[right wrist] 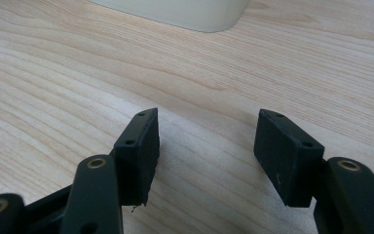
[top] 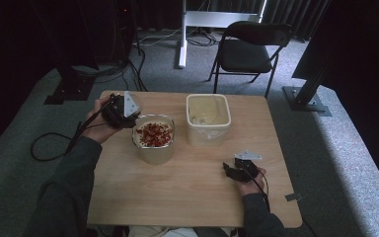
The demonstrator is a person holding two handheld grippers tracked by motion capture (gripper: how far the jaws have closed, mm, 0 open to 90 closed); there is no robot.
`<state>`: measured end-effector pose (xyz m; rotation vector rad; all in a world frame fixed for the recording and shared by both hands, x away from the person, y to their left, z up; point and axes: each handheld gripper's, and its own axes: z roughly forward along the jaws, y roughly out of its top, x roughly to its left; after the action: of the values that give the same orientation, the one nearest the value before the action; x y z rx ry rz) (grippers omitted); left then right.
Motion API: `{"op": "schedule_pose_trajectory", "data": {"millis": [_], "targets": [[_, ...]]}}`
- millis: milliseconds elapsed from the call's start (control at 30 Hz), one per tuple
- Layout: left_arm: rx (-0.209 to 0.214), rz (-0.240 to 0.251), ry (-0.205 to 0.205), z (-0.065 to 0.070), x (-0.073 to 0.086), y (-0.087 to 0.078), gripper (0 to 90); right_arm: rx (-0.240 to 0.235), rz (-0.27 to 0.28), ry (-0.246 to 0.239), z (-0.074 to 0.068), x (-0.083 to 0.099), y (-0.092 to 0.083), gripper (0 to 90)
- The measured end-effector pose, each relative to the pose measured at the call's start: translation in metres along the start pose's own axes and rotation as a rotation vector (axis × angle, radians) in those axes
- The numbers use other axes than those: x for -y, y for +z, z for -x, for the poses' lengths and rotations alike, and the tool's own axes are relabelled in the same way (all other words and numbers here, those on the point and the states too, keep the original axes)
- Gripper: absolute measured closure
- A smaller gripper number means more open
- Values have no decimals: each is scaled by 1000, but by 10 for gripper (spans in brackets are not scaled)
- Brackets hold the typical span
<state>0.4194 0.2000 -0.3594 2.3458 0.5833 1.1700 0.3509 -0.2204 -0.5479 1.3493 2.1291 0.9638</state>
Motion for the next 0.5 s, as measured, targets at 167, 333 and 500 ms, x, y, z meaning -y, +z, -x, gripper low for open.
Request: {"op": "schedule_pose_trajectory", "data": {"millis": [167,333,500], "targets": [[-16,-47,79,5,-3,3,333,0,0,0,0,0,0,417],[-26,-82,161,11,-8,5,333,0,0,-2,0,0,0,417],[-35,-130,263,17,-13,6,333,0,0,-1,0,0,0,417]]}}
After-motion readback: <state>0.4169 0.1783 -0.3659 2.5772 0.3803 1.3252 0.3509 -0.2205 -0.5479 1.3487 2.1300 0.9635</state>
